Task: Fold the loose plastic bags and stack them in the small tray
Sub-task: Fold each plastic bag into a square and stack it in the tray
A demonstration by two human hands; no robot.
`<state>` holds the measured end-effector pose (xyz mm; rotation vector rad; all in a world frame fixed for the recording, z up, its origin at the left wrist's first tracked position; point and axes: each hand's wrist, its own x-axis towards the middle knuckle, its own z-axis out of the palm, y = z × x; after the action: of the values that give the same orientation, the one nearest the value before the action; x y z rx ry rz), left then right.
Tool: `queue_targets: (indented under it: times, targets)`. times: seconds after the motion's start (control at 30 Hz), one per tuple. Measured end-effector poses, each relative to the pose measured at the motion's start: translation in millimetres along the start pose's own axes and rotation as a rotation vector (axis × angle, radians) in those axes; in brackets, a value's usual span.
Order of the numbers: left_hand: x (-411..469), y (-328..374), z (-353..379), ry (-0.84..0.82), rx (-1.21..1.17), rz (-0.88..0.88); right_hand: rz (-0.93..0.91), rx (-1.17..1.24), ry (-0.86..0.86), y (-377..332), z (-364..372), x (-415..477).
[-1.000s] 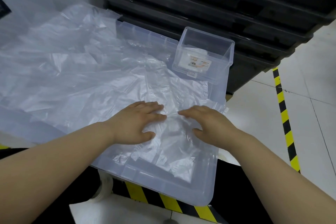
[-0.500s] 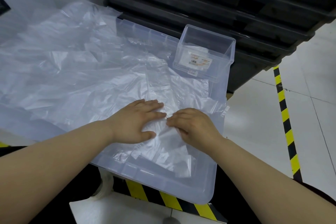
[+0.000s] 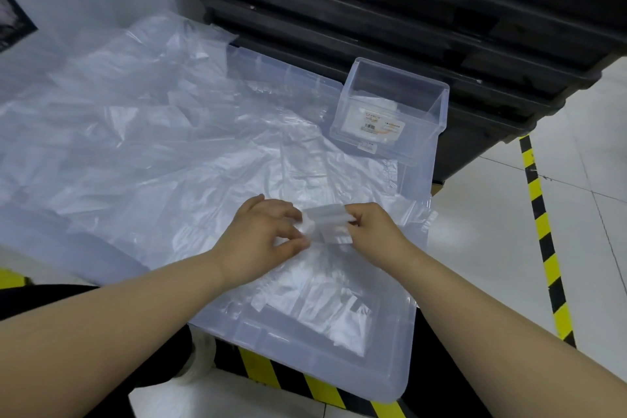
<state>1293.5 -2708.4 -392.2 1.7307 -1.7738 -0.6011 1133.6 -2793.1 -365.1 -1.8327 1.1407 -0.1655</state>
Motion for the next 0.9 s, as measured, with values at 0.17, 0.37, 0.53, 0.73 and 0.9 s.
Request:
queue_targets:
  times: [0.17, 0.37, 0.53, 0.73, 0.9]
  targets:
    - [0, 0, -1, -0.023, 0.103, -0.092, 0.114, -0.081, 0.025, -12, 5, 20]
    - [-8, -1, -7, 0.146, 0.312, 0.075, 0.234, -0.162, 0.036, -20, 5, 33]
    - [-23, -2, 2, -0.16, 0.52, 0.318, 0.254, -0.178, 0.034, -24, 6, 33]
    - [-18, -2, -6, -0.397, 0.667, 0.186, 0.214, -0.14, 0.03, -22, 1, 30]
    - [-17, 6, -10, -0.549, 0.56, 0.142, 0.249, -0.06, 0.022, -17, -17, 19]
